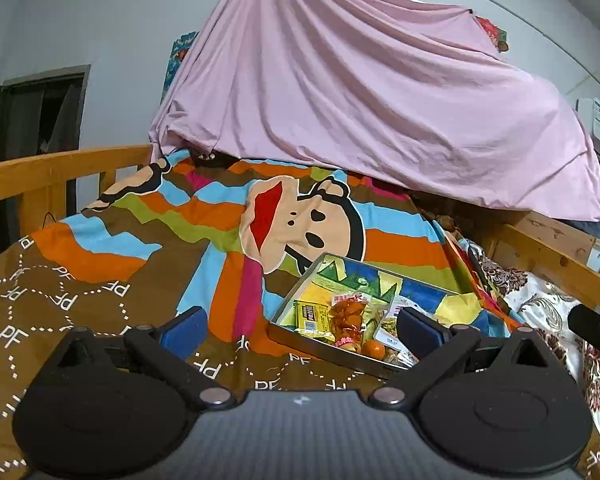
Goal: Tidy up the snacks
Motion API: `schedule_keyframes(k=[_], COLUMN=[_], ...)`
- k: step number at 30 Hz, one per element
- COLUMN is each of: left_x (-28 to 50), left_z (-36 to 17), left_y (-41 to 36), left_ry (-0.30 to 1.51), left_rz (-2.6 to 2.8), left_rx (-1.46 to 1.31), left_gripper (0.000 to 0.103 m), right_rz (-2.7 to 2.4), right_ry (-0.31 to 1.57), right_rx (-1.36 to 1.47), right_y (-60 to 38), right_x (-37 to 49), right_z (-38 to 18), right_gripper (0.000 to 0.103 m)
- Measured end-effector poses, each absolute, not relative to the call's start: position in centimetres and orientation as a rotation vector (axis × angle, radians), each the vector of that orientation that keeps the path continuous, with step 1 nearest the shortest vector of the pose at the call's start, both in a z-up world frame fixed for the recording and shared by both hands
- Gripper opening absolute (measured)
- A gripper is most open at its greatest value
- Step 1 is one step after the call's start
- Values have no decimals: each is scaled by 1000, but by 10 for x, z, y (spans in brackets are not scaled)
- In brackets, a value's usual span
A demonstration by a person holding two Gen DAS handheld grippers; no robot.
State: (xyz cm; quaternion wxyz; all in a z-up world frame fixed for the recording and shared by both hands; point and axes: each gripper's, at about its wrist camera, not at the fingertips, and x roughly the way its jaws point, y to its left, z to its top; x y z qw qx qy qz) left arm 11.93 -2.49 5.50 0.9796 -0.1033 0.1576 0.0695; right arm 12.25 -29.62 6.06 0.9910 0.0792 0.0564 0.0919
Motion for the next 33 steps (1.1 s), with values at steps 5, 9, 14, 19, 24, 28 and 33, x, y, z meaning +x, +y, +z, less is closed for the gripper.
schedule_keyframes(k=[5, 9, 14, 19, 24, 28, 33], left_x=[107, 100, 91, 84, 78, 72, 67], left_z=[54, 54, 54, 51, 47, 44, 36], left_y=[-25, -23, -20, -14, -8, -6, 1], left_ry=[303, 296, 292, 296, 309, 309, 323], left_rz=[132, 132, 142, 161, 168, 152, 135], left_rx=[-179, -168, -154, -155, -151, -128, -149], left_gripper=[103, 103, 103, 103, 103, 103, 103], right_rz=[170, 159, 149, 137, 118, 106, 113], right_ry=[96, 85, 93, 107, 134, 151, 174], right_rx=[154, 155, 153, 147, 159, 142, 83], right_y=[-295, -294, -289, -284, -281, -273, -260], right_x=[110, 102, 93, 83, 73, 66, 55], right_z=[58, 56, 51, 47, 41, 38, 33], right_gripper=[102, 102, 102, 102, 102, 102, 102])
